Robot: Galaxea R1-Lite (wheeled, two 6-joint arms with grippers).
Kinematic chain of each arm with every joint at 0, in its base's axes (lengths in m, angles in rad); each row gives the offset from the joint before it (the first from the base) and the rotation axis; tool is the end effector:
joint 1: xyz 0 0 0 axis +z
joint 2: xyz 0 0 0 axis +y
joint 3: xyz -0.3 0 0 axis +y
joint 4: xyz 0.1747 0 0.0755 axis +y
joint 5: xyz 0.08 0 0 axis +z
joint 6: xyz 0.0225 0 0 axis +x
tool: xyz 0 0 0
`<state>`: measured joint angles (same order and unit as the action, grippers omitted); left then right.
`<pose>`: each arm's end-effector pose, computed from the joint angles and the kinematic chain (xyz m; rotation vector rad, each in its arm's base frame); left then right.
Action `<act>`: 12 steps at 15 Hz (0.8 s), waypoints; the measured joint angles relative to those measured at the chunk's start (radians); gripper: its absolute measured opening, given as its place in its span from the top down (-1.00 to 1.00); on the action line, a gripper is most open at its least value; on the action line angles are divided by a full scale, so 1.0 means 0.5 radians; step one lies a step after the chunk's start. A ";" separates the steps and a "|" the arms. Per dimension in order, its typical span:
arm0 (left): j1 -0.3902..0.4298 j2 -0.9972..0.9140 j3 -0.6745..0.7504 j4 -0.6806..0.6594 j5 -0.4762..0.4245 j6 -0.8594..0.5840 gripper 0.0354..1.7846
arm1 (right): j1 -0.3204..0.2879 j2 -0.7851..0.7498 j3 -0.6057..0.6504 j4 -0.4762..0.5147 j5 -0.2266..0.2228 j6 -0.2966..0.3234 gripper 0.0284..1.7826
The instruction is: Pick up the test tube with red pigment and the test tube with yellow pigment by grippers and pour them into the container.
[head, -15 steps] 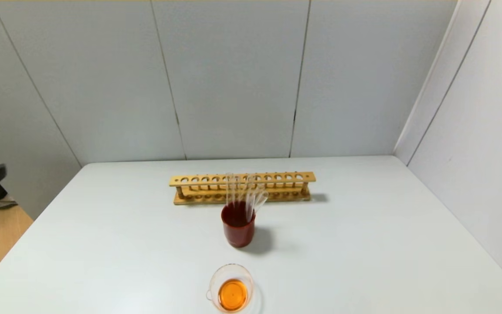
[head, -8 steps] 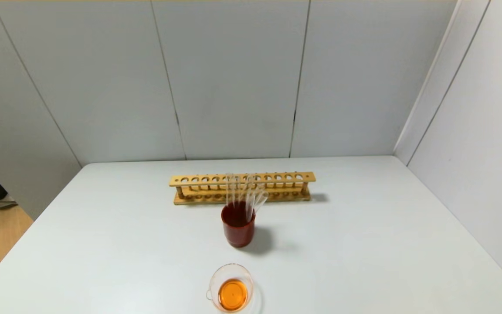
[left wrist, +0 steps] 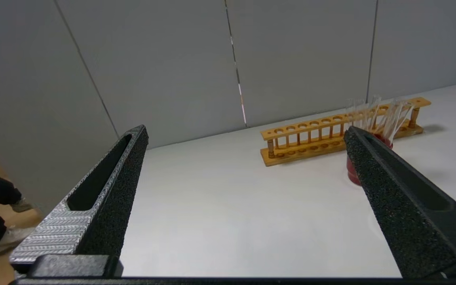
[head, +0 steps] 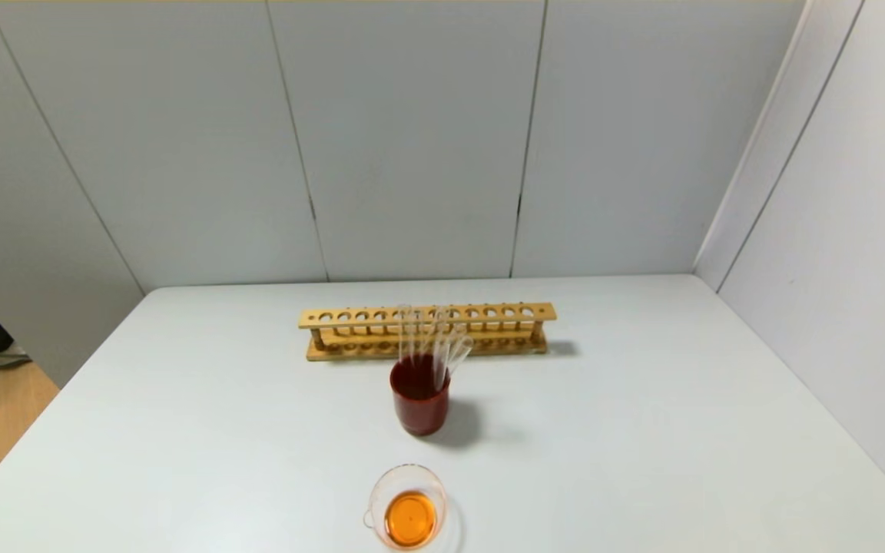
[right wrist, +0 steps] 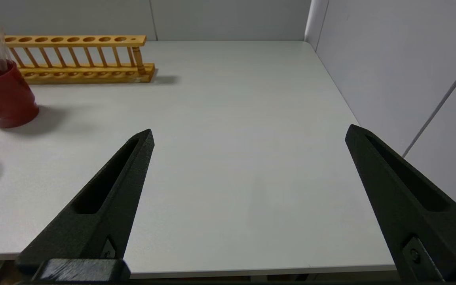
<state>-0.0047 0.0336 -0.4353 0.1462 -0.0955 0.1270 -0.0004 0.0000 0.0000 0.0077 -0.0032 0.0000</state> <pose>-0.0695 -0.0018 0.1738 0.1378 -0.2614 -0.0833 -0.0228 -0.0001 0.0747 0.0000 0.0077 -0.0036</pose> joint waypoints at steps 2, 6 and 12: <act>0.002 -0.044 0.311 -0.289 -0.007 -0.078 -0.96 | 0.000 0.000 0.000 0.000 0.000 0.000 -0.91; 0.003 -0.067 0.812 -0.635 0.018 -0.129 -0.96 | 0.000 0.000 0.000 0.000 0.000 0.000 -0.91; 0.005 -0.071 0.860 -0.274 0.106 -0.075 -0.96 | 0.000 0.000 0.000 0.000 0.000 0.000 -0.91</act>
<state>-0.0023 -0.0019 -0.0051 0.0089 -0.0423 0.0894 -0.0004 0.0000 0.0000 0.0077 -0.0032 0.0000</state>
